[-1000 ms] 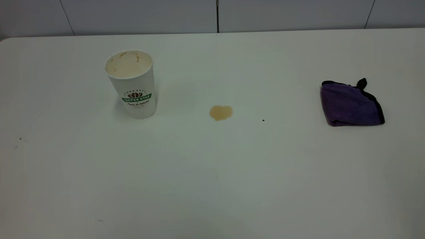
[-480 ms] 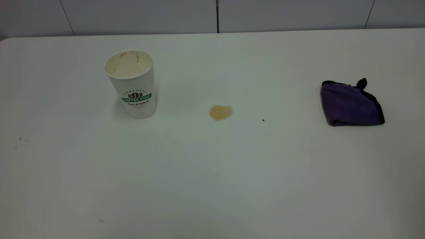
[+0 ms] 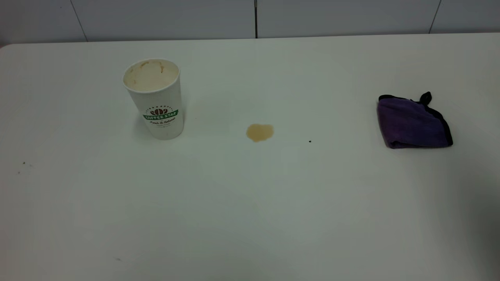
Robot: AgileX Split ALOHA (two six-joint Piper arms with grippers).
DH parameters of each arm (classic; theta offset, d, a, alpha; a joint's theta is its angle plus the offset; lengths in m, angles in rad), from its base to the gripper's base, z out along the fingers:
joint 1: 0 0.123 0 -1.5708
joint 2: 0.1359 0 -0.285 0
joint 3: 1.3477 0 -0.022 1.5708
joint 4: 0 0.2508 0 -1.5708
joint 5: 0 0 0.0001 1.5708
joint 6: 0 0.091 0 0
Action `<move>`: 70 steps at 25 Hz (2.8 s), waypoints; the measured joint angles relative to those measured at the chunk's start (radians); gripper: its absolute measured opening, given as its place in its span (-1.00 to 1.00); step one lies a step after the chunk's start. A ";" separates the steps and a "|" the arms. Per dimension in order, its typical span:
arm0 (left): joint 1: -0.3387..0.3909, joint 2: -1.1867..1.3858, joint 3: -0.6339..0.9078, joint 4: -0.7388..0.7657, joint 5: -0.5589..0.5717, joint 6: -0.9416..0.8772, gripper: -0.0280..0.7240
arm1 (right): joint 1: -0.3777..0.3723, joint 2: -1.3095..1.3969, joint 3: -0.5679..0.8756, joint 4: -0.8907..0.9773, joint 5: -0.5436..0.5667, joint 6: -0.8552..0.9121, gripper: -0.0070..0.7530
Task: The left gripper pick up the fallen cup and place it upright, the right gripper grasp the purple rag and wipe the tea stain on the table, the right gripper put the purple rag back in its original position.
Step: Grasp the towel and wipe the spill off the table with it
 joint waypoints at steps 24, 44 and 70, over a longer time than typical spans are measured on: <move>0.000 0.000 0.000 0.000 0.000 -0.001 0.49 | 0.061 1.074 -0.788 0.044 0.025 -0.084 0.57; 0.000 0.000 0.000 0.000 0.000 0.000 0.49 | 0.060 1.333 -0.979 -0.150 0.053 0.026 0.23; 0.000 0.000 0.000 0.000 0.001 0.000 0.49 | 0.398 1.484 -1.332 0.144 0.142 -0.202 -0.81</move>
